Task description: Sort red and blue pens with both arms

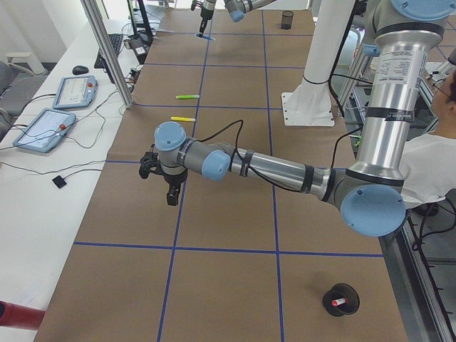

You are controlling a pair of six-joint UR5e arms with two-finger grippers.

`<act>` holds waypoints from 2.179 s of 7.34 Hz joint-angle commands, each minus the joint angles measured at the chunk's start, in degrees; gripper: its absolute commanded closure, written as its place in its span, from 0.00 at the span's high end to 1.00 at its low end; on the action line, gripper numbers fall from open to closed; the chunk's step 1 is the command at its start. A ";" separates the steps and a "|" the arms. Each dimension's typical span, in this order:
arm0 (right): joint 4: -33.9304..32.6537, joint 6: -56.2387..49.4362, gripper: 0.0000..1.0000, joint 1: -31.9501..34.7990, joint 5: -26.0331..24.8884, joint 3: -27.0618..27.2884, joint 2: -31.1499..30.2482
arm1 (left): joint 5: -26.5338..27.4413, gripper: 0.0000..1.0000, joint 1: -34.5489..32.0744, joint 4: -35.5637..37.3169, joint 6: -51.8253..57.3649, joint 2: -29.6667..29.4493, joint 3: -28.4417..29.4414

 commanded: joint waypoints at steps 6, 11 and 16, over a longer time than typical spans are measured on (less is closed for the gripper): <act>32.40 -11.46 0.00 20.76 0.56 7.37 -40.38 | -0.01 0.99 0.06 -0.09 -0.03 -0.55 0.08; 49.38 -28.50 0.00 46.51 11.54 -1.96 -47.94 | -0.01 0.99 0.06 -0.09 -0.03 -0.63 0.70; 57.58 -40.54 0.00 65.01 18.80 -2.66 -55.87 | -0.09 0.99 0.06 -0.09 0.06 -0.55 0.61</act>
